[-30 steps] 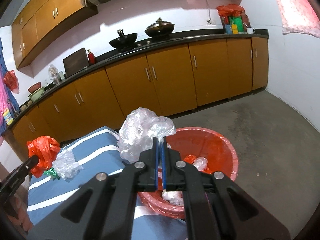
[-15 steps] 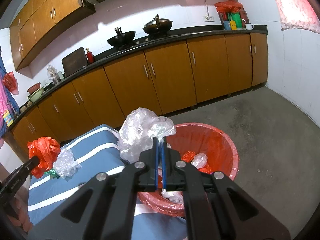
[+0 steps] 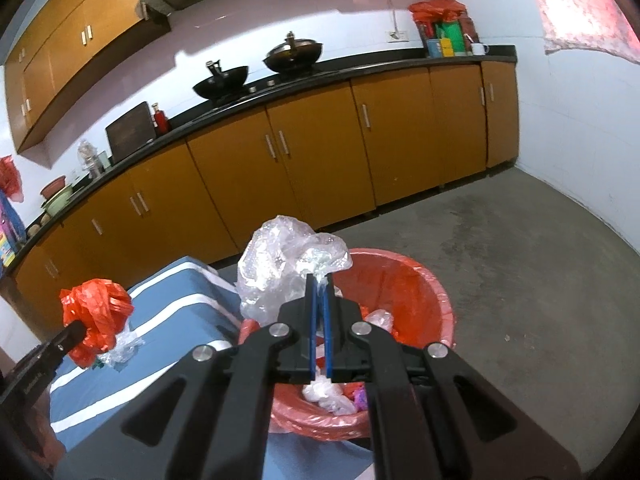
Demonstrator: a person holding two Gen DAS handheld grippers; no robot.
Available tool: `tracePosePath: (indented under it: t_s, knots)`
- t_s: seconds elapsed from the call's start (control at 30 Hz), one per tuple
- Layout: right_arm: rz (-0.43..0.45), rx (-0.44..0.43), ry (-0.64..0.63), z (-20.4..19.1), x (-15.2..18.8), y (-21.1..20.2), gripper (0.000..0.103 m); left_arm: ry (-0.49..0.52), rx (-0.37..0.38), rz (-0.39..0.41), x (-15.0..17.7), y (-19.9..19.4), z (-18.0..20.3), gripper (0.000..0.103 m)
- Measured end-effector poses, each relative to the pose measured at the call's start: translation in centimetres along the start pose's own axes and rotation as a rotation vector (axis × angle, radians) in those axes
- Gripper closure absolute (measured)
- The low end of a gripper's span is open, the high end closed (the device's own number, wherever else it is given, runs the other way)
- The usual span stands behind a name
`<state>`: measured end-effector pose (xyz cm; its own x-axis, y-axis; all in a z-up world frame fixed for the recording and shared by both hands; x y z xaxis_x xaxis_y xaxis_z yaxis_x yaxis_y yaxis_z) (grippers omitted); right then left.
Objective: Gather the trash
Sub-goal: 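Carry both held bags over the wastebasket, then open both tools to drop the bags into the wastebasket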
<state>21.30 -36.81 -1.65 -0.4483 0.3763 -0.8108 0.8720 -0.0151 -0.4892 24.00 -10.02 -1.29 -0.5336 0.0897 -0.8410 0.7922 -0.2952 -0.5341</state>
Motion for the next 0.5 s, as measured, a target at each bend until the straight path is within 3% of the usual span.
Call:
tracePosePath:
  t_s: [0.5]
  knots:
    - [-0.029, 0.036, 0.034, 4.0, -0.6, 4.8, 0.098, 0.080, 0.139, -0.101, 0.5, 8.1, 8.9, 0.087]
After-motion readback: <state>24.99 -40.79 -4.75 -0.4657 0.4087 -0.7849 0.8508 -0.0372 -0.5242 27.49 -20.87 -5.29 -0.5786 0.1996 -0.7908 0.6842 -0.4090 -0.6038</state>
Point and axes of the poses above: each gripper's, at about its wrist camera, not at the fingertips, and y roughly the way its jaws point, z to its right, x to its underside, the point moved 1 cm from there along y, roughly the way its jaws point, and after that the axes turned 7 degrees about -x, right-handed, at the moved point
